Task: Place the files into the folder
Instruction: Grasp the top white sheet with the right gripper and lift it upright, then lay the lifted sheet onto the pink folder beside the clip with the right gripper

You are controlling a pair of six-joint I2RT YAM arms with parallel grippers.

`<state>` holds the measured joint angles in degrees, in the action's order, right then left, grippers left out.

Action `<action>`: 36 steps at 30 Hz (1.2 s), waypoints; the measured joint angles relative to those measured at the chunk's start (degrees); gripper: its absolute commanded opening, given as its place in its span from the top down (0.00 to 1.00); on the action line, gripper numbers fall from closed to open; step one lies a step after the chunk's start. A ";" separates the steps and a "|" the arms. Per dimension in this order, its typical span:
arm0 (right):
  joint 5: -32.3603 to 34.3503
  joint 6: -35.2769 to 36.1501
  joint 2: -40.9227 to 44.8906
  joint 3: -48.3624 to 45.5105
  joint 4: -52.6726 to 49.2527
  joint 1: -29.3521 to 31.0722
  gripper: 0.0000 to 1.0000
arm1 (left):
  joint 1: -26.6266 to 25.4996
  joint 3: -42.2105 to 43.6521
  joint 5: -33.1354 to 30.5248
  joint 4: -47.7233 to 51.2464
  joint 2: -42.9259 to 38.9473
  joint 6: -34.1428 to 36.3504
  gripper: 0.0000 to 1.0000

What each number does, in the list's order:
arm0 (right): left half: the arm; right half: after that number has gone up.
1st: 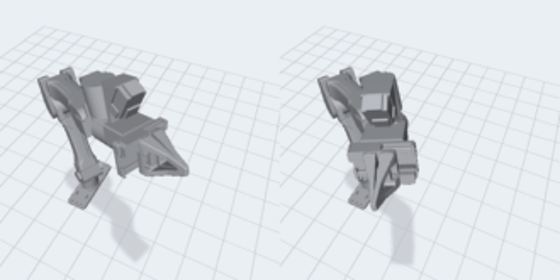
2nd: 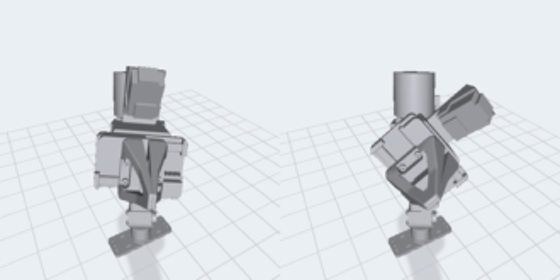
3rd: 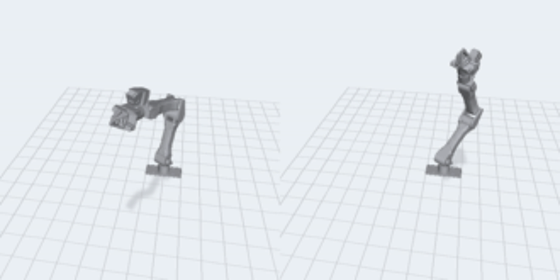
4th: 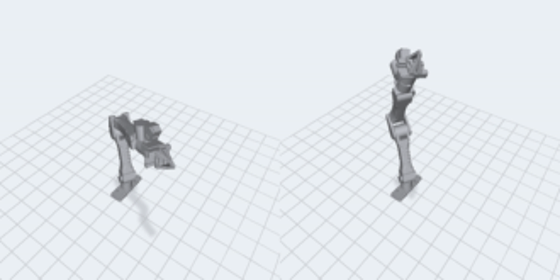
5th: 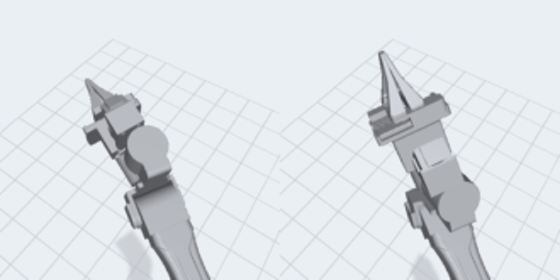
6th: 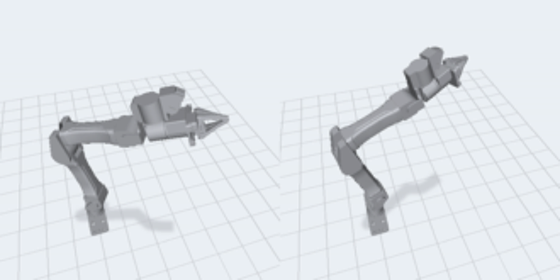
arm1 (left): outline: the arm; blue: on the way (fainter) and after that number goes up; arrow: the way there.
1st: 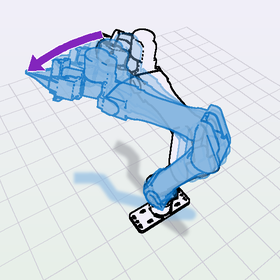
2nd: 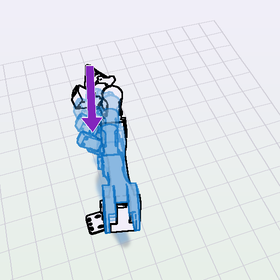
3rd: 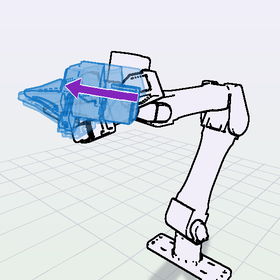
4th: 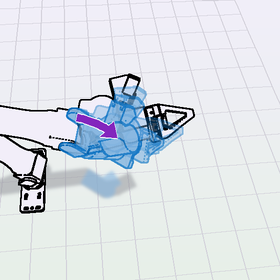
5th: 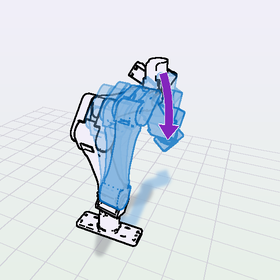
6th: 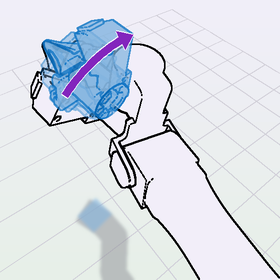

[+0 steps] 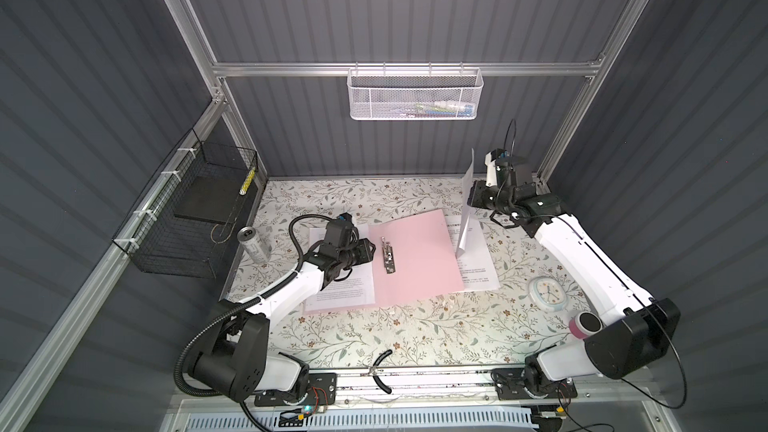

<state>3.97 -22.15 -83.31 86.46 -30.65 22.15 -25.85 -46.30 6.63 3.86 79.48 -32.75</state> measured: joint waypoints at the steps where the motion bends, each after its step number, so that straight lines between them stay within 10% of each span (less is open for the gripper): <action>1: 0.26 0.17 0.02 1.07 -0.35 0.90 1.00 | 0.00 0.00 -0.02 0.00 -0.11 0.00 0.57; 14: -4.96 -2.45 -0.04 10.47 -0.66 12.04 1.00 | 0.00 0.85 -3.50 2.12 -4.04 0.26 0.58; 36: -17.35 -12.48 -9.77 -21.42 10.84 -2.93 0.97 | 0.00 2.34 -5.18 3.78 -5.64 0.85 0.55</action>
<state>-13.39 -34.63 -93.08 65.04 -19.81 19.22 -25.85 -43.97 1.45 7.64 73.84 -31.90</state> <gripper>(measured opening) 0.049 0.446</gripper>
